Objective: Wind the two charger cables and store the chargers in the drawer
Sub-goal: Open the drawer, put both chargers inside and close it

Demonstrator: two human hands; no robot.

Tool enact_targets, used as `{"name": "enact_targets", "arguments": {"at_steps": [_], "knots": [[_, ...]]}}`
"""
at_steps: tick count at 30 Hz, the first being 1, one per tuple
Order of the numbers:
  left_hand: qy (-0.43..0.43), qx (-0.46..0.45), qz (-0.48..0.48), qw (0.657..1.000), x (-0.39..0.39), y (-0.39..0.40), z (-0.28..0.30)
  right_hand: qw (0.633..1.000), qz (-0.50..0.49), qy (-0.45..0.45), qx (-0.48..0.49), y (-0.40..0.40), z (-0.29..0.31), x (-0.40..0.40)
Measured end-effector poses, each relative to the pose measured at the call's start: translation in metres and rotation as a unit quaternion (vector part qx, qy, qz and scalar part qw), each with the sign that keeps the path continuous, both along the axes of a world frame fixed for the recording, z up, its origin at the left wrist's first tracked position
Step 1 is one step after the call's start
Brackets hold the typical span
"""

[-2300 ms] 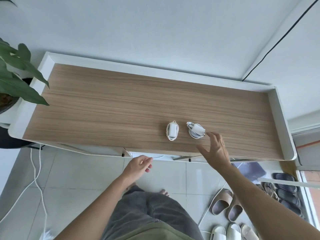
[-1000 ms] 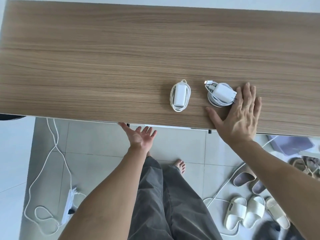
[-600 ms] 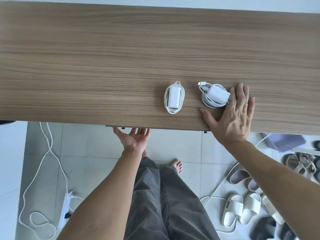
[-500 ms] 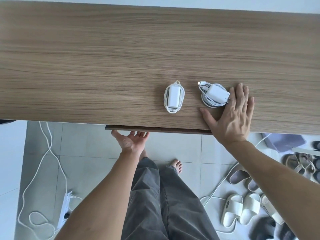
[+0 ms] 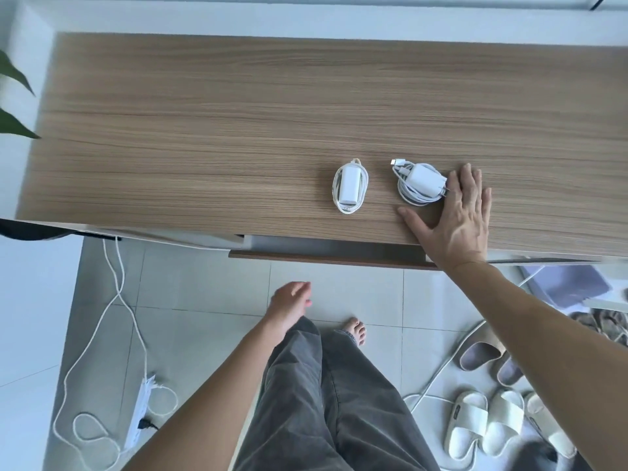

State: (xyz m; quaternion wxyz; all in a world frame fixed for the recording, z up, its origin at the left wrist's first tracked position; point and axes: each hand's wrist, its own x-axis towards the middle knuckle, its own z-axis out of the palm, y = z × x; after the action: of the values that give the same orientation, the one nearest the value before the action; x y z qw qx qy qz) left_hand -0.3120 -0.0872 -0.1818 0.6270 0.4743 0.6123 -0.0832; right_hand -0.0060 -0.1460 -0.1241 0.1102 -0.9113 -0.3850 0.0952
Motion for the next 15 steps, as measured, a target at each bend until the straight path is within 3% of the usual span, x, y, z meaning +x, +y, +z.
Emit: {"name": "enact_targets", "arguments": {"at_steps": [2, 4, 7, 9, 12, 15], "knots": [[-0.021, 0.079, -0.142, 0.986, -0.001, -0.007, 0.015, 1.000, 0.004, 0.028, 0.006, -0.001, 0.004, 0.003], [-0.046, 0.166, -0.217, 0.961, -0.001, -0.010, 0.035, 0.998, 0.010, 0.056, 0.002, -0.006, 0.011, 0.002], [-0.078, 0.368, -0.252, 0.892, 0.001, -0.004, 0.060, 0.995, 0.032, 0.092, 0.013, -0.024, 0.019, -0.011], [-0.080, 0.470, -0.260, 0.840, 0.001, 0.006, 0.071, 0.993, 0.067, 0.071, 0.073, -0.045, 0.020, -0.026], [-0.055, 0.519, -0.275, 0.808, -0.002, 0.027, 0.074, 0.981, 0.111, 0.031, 0.155, -0.071, 0.019, -0.049], [-0.014, 0.485, -0.306, 0.819, -0.009, 0.041, 0.065, 0.982, 0.131, 0.051, 0.124, -0.081, 0.016, -0.068]]}}
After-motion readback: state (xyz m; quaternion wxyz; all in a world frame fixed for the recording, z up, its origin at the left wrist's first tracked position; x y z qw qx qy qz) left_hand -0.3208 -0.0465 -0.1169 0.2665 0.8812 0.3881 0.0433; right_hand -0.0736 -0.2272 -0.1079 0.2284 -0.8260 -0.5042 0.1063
